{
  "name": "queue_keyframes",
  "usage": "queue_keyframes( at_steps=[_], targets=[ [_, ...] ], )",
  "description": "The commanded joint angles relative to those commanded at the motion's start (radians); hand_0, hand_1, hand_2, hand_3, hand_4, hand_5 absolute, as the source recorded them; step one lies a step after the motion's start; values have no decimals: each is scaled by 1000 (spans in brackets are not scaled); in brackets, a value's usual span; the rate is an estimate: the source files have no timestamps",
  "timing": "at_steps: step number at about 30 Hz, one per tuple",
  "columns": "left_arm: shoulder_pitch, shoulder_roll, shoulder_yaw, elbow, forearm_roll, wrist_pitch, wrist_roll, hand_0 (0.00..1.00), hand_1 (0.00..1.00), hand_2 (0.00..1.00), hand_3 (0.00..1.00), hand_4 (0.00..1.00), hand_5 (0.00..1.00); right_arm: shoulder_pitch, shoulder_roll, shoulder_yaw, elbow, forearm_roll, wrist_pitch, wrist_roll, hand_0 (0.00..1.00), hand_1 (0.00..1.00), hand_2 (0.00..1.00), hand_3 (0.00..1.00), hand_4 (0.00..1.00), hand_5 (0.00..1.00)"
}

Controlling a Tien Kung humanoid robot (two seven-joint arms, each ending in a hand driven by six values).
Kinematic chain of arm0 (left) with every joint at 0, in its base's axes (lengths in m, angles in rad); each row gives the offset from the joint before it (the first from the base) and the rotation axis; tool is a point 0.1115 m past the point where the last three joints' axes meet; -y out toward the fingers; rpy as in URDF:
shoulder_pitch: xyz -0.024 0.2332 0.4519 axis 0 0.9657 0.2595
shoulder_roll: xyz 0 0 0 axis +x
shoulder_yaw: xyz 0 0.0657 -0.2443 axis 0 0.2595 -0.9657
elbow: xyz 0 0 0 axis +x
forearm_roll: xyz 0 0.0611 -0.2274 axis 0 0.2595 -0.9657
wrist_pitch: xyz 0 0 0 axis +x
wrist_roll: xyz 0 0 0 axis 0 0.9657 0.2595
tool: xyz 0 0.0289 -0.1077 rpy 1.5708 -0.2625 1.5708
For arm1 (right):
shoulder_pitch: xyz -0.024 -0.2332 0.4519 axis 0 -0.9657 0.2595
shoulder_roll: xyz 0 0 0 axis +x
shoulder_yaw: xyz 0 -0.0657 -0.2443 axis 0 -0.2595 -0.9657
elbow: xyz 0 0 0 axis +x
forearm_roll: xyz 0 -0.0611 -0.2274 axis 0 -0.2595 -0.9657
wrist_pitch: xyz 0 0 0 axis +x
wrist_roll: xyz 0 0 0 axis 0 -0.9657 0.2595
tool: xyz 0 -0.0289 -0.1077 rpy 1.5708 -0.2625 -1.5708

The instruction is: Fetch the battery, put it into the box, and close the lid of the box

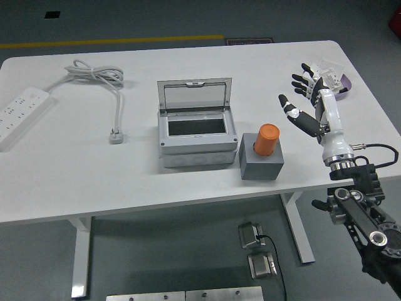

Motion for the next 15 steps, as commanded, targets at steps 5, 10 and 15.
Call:
queue_keyframes(
  at_steps=[5,10,15],
  targets=[
    [0,-1,0,0,0,0,1,629,673,696,731,693,512,-6,5,-2,-3,1,2,0,850,809,822,881,920,432],
    [-1,0,1,0,0,0,2,629,673,696,730,693,511,-16,11,3,-11,4,11,-9,849,794,761,783,962,504],
    [-3,1,0,0,1,0,1,631,673,696,730,694,509,-19,9,8,-21,8,17,-13,848,794,753,768,969,529]
  ],
)
